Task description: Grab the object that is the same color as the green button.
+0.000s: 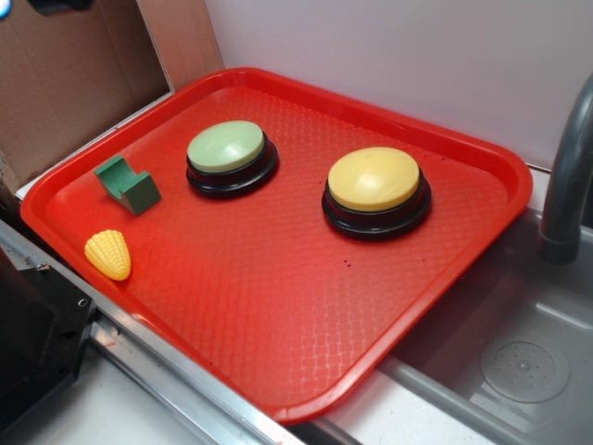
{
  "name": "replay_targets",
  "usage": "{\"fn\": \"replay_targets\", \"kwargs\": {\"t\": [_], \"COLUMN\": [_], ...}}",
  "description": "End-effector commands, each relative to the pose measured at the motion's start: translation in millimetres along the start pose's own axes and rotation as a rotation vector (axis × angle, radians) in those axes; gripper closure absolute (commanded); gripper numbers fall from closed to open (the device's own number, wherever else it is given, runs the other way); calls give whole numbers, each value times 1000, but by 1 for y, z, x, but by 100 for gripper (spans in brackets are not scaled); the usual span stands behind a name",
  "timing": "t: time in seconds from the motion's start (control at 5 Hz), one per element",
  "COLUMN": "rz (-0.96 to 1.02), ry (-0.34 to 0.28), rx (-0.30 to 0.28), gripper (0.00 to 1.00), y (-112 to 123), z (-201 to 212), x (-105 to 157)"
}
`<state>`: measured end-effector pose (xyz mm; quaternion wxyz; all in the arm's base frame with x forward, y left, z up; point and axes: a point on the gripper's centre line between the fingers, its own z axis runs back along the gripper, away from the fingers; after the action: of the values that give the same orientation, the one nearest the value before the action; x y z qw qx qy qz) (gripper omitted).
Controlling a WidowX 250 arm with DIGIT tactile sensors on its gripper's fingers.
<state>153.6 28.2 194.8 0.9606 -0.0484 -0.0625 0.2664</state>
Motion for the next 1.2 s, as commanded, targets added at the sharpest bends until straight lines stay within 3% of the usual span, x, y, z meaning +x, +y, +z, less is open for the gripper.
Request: {"fn": "replay_targets", "kwargs": {"t": [0.0, 0.2, 0.4, 0.6, 1.0], "rz": [476, 705, 845, 951, 996], "ry": [-125, -237, -231, -302, -325], "rx": [-2, 73, 85, 115, 167], "gripper": [0, 0, 0, 0, 0], "y": [37, 50, 61, 74, 91], "z": [-56, -85, -111, -134, -159], "x": [38, 48, 53, 56, 61]}}
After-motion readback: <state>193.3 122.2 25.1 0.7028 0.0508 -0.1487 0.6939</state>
